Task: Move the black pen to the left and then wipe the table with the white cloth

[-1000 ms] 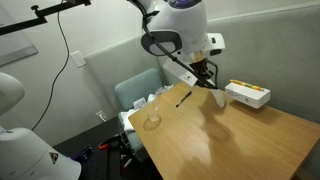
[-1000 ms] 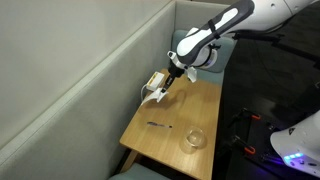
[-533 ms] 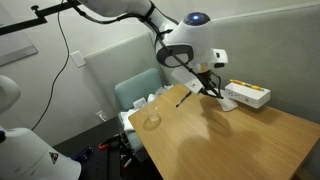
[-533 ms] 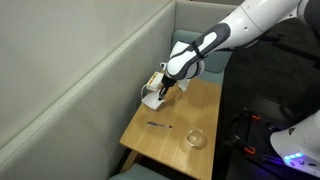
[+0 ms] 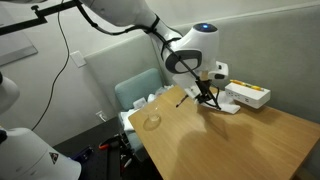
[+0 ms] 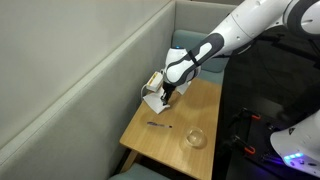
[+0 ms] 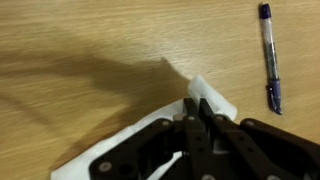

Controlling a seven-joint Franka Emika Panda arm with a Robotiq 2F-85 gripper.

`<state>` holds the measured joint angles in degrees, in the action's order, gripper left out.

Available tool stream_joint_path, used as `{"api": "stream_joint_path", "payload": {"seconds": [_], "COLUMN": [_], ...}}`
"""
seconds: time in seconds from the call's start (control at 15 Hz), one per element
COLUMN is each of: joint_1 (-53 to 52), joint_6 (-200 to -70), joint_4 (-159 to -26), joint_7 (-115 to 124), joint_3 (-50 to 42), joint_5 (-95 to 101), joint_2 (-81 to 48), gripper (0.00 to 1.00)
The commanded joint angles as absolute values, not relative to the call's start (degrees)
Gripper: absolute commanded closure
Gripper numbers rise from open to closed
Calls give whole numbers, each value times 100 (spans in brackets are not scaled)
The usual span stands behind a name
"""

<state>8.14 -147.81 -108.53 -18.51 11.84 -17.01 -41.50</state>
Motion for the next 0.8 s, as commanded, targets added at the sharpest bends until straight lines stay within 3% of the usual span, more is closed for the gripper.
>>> {"api": "stream_joint_path", "payload": {"seconds": [0.0, 0.53, 0.73], "joint_1": [582, 586, 499], "joint_6": [-14776, -15654, -15644], "joint_4": [-10937, -12460, -12960], "joint_7": [-1414, -1560, -1440], "joint_3": [999, 1044, 915], "joint_5": [-1443, -1258, -1169], "joint_2": [-3933, -2204, -1519], "gripper": [60, 1, 0]}}
